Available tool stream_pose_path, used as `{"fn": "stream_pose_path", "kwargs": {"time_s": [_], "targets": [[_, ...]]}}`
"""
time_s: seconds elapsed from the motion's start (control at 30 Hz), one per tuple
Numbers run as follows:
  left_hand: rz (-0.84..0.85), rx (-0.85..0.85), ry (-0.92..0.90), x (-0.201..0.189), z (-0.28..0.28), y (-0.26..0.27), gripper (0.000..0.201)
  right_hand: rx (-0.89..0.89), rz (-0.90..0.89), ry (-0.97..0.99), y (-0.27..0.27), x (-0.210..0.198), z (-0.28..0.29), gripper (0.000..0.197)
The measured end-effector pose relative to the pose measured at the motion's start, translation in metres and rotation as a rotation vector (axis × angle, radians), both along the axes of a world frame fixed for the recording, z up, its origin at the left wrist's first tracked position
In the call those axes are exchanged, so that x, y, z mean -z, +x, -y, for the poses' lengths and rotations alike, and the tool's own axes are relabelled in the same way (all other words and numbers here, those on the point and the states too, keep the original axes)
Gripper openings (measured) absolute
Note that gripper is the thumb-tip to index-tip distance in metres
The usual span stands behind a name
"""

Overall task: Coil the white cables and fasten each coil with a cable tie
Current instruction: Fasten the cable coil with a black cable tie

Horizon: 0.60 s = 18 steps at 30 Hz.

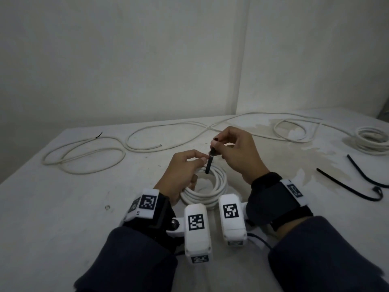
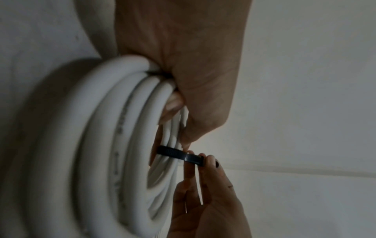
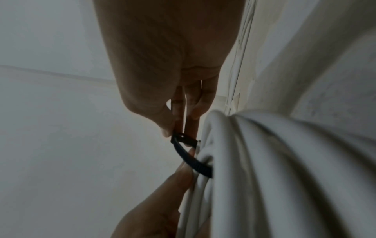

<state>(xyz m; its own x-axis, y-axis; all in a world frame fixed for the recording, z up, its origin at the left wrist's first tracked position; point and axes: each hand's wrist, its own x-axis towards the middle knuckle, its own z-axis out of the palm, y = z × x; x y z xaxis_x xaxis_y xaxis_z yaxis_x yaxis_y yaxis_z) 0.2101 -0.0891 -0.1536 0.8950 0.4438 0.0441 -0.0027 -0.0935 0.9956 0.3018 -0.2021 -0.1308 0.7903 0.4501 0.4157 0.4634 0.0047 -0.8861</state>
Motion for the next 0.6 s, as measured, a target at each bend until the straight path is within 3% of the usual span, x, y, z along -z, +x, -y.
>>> {"fn": "stream_pose_path", "kwargs": {"time_s": [0.17, 0.4, 0.6], "targets": [[-0.02, -0.023, -0.089, -0.001, 0.004, 0.002, 0.023, 0.004, 0.07, 0.066, -0.006, -0.006, -0.001, 0.023], [-0.015, -0.109, -0.122, 0.001, 0.001, 0.003, 0.023, -0.303, -0.11, 0.101, -0.013, -0.012, 0.008, 0.018], [0.033, -0.022, -0.234, 0.004, -0.002, 0.004, 0.018, -0.231, -0.22, 0.152, -0.005, -0.008, 0.005, 0.011]]}}
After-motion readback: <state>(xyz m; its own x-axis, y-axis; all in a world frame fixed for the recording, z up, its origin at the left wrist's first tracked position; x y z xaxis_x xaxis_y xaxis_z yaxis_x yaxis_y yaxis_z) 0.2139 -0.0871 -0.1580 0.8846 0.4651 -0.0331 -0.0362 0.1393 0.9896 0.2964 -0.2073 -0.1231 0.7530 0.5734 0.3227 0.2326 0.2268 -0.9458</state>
